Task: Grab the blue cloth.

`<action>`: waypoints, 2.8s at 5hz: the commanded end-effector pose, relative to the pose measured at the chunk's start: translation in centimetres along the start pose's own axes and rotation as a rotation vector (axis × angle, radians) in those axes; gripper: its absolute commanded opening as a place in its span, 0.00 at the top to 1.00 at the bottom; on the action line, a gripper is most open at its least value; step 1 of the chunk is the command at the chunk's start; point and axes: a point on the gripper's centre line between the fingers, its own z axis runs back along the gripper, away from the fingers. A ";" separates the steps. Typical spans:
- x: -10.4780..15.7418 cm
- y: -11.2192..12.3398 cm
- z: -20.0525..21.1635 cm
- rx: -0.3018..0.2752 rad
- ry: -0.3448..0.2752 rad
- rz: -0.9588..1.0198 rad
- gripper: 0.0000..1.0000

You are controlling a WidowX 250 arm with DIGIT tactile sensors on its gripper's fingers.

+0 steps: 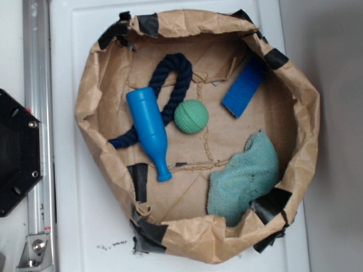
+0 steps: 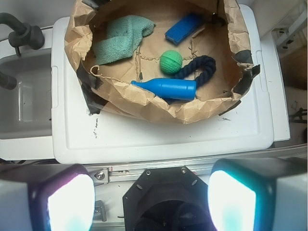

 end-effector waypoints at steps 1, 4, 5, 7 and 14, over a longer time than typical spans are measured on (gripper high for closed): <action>0.0 0.0 0.0 0.000 0.000 0.000 0.00; 10.9 1.6 -7.4 0.009 -0.101 -0.092 0.00; 14.1 1.5 -11.8 0.018 -0.128 -0.222 0.00; 15.5 -1.4 -16.9 -0.030 -0.141 -0.429 0.00; 16.1 -7.2 -23.0 -0.077 -0.138 -0.811 1.00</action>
